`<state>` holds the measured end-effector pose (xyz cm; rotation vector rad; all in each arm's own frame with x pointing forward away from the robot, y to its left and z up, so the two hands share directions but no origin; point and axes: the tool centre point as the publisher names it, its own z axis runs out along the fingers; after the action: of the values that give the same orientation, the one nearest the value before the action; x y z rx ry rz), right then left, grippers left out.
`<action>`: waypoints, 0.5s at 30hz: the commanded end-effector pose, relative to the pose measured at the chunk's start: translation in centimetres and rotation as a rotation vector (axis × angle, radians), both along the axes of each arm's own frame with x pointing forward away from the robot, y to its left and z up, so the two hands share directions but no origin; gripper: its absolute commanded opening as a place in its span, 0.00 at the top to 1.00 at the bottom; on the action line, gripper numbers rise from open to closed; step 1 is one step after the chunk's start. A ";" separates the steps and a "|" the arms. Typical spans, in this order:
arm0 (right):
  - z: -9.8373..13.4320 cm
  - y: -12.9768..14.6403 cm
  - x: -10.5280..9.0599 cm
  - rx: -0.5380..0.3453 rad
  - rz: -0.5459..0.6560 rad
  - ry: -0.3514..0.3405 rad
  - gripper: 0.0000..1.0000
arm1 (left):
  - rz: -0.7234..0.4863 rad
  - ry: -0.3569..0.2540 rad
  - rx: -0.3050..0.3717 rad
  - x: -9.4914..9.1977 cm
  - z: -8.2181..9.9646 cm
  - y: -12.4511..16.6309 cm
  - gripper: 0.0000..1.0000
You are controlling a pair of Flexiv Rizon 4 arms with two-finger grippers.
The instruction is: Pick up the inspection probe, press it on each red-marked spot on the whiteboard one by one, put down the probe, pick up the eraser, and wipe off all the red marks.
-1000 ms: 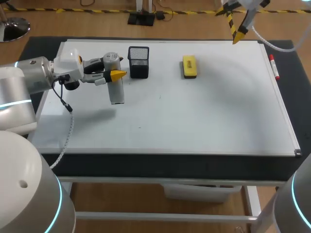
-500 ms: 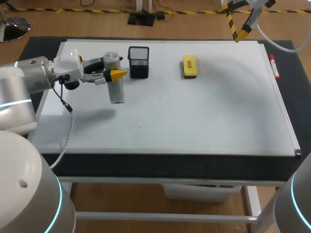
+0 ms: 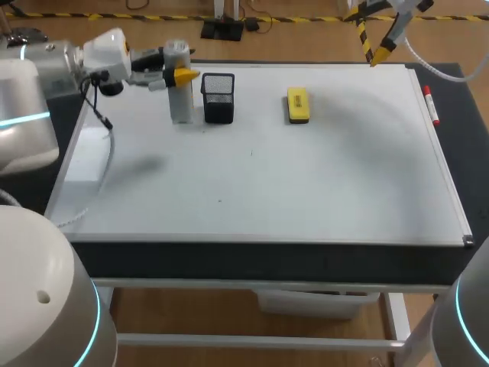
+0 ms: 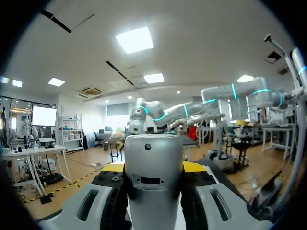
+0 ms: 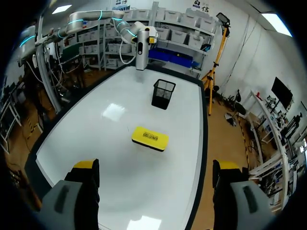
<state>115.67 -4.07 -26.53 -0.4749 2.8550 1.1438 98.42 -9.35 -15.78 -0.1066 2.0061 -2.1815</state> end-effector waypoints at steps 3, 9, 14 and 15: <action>0.1 0.0 0.1 -0.005 0.003 0.002 0.00 | -0.040 -0.022 -0.008 3.0 1.5 -1.7 1.00; 0.1 0.0 0.1 -0.005 0.003 0.002 0.00 | -0.074 -0.044 -0.013 5.2 2.3 -3.1 1.00; 0.1 0.0 0.1 -0.005 0.003 0.002 0.00 | -0.092 -0.054 -0.029 6.9 2.3 -4.1 1.00; 0.1 0.0 0.1 -0.005 0.003 0.002 0.00 | -0.096 -0.055 -0.031 7.2 2.3 -4.3 1.00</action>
<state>115.68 -4.07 -26.48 -0.4748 2.8558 1.1432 104.03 -12.95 -13.10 -0.0310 1.9638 -2.2051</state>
